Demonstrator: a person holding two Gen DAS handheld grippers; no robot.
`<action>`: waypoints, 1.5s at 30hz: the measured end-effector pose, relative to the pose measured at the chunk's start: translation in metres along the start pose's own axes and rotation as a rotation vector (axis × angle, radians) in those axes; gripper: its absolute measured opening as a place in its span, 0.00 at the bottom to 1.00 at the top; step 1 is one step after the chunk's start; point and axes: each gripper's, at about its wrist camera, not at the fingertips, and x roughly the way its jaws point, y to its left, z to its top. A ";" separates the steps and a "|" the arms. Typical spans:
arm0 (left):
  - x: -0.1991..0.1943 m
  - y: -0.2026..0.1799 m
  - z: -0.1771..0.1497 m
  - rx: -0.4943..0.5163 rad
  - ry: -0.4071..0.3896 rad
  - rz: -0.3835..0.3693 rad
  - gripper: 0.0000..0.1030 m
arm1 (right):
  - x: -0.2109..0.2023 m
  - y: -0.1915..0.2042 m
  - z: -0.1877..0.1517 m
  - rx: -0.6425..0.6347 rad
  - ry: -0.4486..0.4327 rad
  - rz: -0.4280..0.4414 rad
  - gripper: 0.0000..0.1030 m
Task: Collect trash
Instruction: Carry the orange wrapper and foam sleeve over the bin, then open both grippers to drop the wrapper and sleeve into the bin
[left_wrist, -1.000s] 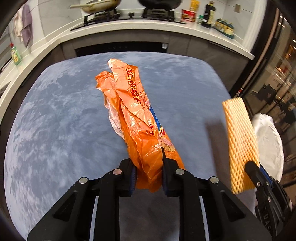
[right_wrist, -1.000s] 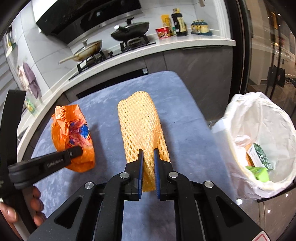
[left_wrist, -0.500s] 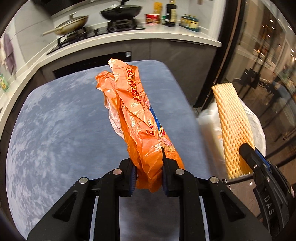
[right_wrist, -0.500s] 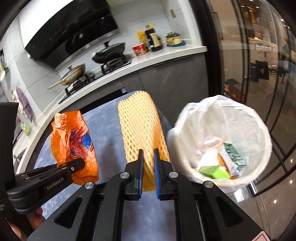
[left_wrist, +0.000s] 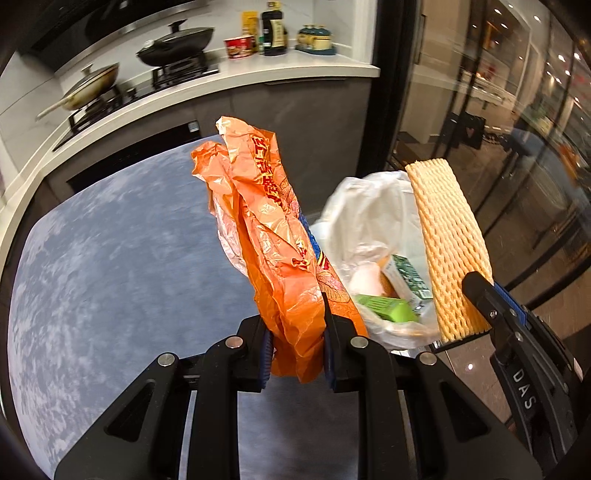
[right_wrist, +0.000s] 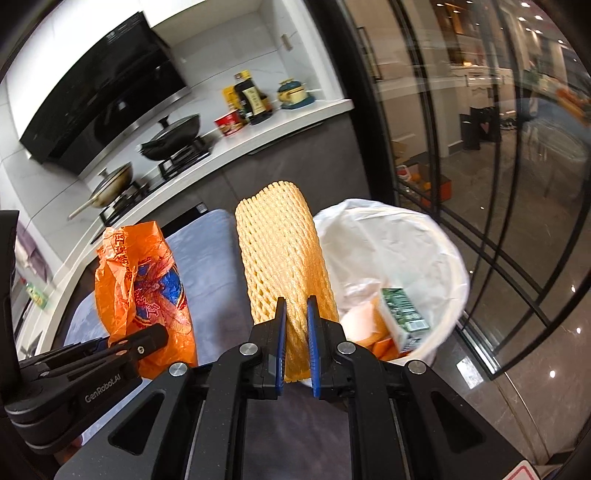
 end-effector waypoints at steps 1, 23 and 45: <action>0.001 -0.005 0.000 0.007 0.001 -0.003 0.20 | -0.001 -0.005 0.001 0.006 -0.003 -0.005 0.10; 0.021 -0.072 0.005 0.107 0.038 -0.031 0.20 | -0.002 -0.065 0.010 0.092 -0.008 -0.047 0.10; 0.046 -0.083 0.010 0.106 0.091 -0.030 0.32 | 0.022 -0.073 0.010 0.123 0.034 -0.050 0.16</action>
